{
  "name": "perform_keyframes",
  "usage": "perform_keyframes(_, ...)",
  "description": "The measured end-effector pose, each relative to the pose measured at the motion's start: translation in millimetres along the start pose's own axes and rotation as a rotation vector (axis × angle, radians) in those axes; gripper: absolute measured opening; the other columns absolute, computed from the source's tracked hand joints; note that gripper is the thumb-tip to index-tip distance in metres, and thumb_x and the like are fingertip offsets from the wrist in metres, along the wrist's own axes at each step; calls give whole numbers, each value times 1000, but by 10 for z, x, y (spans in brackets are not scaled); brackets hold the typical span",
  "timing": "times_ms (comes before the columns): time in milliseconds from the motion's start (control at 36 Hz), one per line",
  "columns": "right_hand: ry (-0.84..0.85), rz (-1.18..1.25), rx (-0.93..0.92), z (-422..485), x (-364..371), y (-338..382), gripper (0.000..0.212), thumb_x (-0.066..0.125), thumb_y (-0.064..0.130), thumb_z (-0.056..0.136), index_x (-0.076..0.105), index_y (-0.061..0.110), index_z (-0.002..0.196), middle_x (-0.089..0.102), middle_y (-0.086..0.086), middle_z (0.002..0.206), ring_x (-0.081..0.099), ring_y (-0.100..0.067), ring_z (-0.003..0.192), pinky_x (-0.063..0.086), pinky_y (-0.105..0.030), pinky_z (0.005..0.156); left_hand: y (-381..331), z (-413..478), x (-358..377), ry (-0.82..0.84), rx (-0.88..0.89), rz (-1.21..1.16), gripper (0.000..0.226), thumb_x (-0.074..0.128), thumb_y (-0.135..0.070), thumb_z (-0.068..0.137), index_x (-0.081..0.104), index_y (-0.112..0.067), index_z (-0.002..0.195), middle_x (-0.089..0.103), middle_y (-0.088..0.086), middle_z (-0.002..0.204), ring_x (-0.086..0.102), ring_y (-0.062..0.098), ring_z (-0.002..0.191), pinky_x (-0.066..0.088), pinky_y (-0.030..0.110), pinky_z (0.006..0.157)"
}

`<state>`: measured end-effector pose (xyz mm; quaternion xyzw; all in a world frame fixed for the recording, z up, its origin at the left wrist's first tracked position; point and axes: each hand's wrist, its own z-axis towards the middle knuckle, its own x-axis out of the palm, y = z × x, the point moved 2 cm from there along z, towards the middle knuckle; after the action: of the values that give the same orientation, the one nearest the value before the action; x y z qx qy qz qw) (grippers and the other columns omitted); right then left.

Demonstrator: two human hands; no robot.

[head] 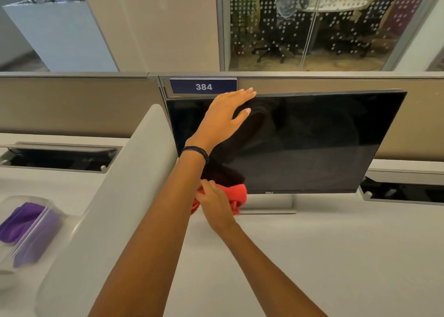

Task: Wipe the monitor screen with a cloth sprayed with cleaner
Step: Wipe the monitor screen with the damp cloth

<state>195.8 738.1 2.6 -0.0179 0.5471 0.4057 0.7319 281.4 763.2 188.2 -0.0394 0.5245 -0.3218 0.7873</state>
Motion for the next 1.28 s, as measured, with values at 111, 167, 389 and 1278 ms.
perform_keyframes(111, 165, -251, -113, -100, -94, -353, 29, 68, 14, 81, 64, 11, 109, 62, -7, 111, 58, -22, 94, 51, -33, 80, 2, 1, 4, 6, 4, -11, 43, 45, -23, 96, 39, -21, 139, 40, -3, 146, 29, 13, 138, 17, 33, 115)
perform_keyframes(167, 165, -329, -115, -166, -182, -524, 32, 77, 18, 72, 67, 16, 103, 65, -4, 107, 61, -19, 88, 53, -29, 74, 2, 1, 4, 8, 5, -15, 43, 45, -23, 96, 40, -21, 138, 40, -3, 146, 29, 13, 138, 18, 34, 115)
perform_keyframes(389, 122, -402, -56, -520, -565, -1077, 43, 91, 14, 47, 74, 15, 86, 71, -3, 95, 66, -20, 73, 55, -25, 60, -45, -22, 8, -35, -38, -49, 41, 44, -22, 97, 42, -21, 137, 42, -2, 145, 31, 14, 138, 18, 35, 116)
perform_keyframes(1278, -369, -98, 992, -1816, -1718, -2787, 20, 54, 6, 91, 57, -1, 109, 60, -23, 104, 53, -33, 90, 45, -43, 84, -133, -57, 103, -170, -75, -30, 40, 45, -10, 94, 47, -18, 133, 49, 3, 140, 35, 16, 136, 11, 32, 116)
